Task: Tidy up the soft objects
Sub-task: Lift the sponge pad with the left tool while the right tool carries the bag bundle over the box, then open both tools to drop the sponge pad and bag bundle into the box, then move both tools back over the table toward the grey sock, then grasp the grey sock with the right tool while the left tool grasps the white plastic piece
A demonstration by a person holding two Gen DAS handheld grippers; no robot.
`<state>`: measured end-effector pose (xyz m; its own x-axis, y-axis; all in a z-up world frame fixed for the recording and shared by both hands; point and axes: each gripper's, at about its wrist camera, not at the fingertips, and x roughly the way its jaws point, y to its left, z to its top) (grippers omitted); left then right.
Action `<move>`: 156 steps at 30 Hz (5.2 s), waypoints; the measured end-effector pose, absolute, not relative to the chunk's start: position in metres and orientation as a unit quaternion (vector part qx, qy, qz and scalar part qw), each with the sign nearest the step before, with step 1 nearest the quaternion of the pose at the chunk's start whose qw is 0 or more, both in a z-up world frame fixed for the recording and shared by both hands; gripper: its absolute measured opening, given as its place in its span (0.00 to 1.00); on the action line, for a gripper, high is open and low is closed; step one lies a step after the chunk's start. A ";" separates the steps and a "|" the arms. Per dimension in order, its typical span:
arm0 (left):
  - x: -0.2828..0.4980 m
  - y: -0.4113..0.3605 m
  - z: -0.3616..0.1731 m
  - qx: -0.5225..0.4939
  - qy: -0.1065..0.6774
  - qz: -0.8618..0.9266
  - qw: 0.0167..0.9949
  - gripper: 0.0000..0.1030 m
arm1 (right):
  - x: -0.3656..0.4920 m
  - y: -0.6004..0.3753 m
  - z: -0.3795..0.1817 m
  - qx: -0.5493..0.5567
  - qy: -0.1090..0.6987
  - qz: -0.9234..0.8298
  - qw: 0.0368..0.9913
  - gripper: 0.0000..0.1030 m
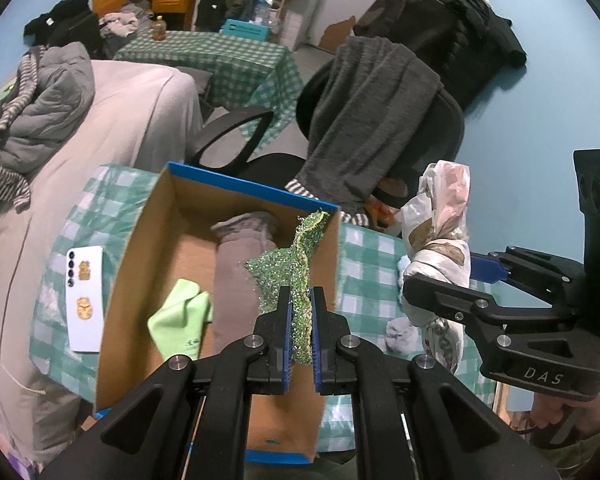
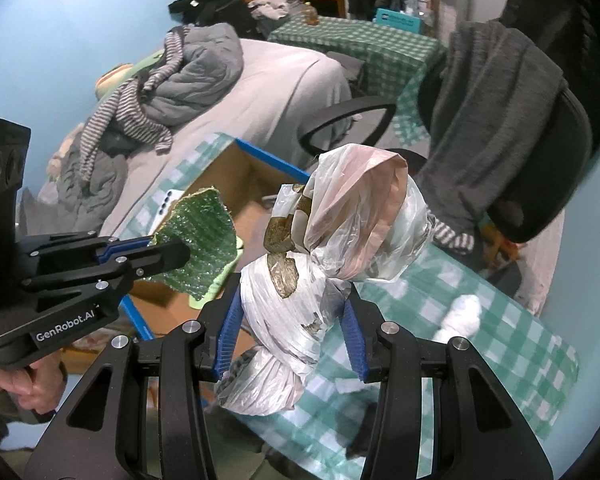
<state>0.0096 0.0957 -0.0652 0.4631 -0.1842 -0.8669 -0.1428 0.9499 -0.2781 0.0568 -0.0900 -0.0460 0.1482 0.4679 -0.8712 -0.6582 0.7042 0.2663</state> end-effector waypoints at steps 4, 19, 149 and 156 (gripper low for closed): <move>0.005 0.109 -0.069 -0.164 0.519 -0.002 0.839 0.07 | 0.056 -0.075 -0.049 -0.092 0.537 0.386 0.744 0.44; -0.001 0.147 -0.098 -0.165 0.542 0.030 0.824 0.07 | 0.053 -0.020 -0.072 -0.107 0.558 0.406 0.715 0.44; 0.042 -0.097 -0.234 0.031 0.677 -0.099 0.728 0.64 | 0.075 -0.224 -0.243 -0.032 0.702 0.222 0.676 0.68; 0.043 -0.105 -0.243 0.027 0.688 -0.113 0.717 0.64 | 0.073 -0.221 -0.253 -0.036 0.707 0.224 0.670 0.49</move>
